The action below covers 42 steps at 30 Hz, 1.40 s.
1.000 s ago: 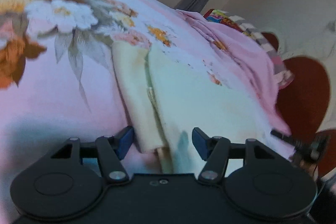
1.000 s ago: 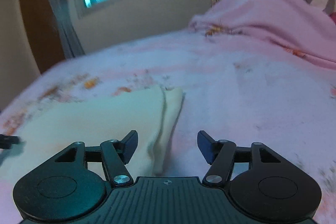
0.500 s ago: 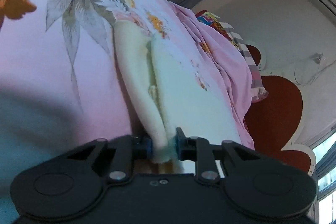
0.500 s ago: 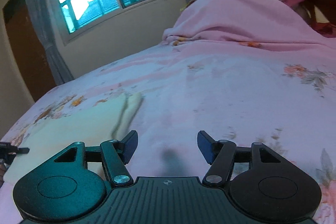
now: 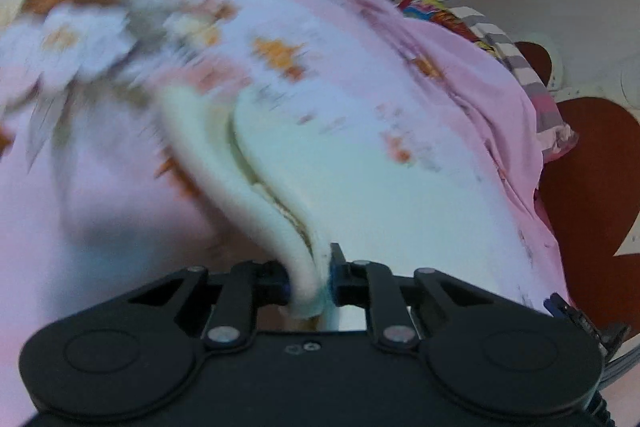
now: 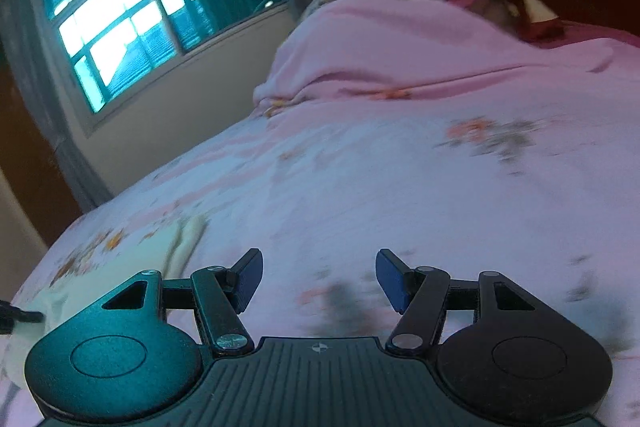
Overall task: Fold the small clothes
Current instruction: 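Lift the sweater hem with the left gripper and fold it toward the collar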
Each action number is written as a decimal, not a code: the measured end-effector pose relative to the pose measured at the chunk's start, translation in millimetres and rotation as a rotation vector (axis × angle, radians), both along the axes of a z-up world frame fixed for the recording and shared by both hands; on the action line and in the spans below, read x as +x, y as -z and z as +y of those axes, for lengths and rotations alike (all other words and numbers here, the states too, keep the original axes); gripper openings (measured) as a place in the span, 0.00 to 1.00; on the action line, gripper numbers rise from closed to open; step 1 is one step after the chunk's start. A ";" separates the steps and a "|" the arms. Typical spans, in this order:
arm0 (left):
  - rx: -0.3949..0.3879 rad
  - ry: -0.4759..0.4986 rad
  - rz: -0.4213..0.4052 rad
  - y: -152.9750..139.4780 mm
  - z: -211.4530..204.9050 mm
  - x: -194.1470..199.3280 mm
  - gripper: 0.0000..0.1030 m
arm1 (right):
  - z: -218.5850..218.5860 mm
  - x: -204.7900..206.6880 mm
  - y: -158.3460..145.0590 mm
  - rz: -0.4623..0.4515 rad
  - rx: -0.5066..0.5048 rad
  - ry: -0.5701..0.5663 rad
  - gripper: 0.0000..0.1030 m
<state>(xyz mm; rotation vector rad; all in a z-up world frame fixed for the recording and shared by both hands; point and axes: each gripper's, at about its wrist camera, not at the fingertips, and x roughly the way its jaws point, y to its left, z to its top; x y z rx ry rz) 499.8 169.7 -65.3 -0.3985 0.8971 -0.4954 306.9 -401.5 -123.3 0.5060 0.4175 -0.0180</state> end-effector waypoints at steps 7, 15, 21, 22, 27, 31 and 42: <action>0.209 0.095 -0.050 -53.4 -153.4 1.6 0.14 | -49.0 -39.0 3.9 -0.013 0.033 0.048 0.61; 0.423 0.208 -0.014 -2.4 -315.2 -10.5 0.53 | -79.2 -80.8 26.4 -0.011 0.036 0.063 0.61; 0.025 0.283 -0.112 -19.6 -306.2 -45.9 0.62 | -106.2 -97.7 50.3 -0.060 0.211 0.116 0.61; 0.012 0.264 -0.135 -23.2 -294.0 -51.9 0.62 | -106.6 -98.9 49.5 -0.061 0.209 0.123 0.61; 0.075 0.035 -0.202 -22.3 -181.3 -102.5 0.62 | -98.2 -98.1 39.7 -0.033 0.162 0.105 0.61; 0.202 -0.072 -0.241 0.0 -106.2 -167.5 0.62 | -58.7 -86.8 18.7 -0.039 0.196 -0.003 0.61; 0.289 -0.008 -0.305 43.9 -125.8 -220.6 0.62 | 145.9 8.6 -15.2 0.036 0.319 -0.358 0.61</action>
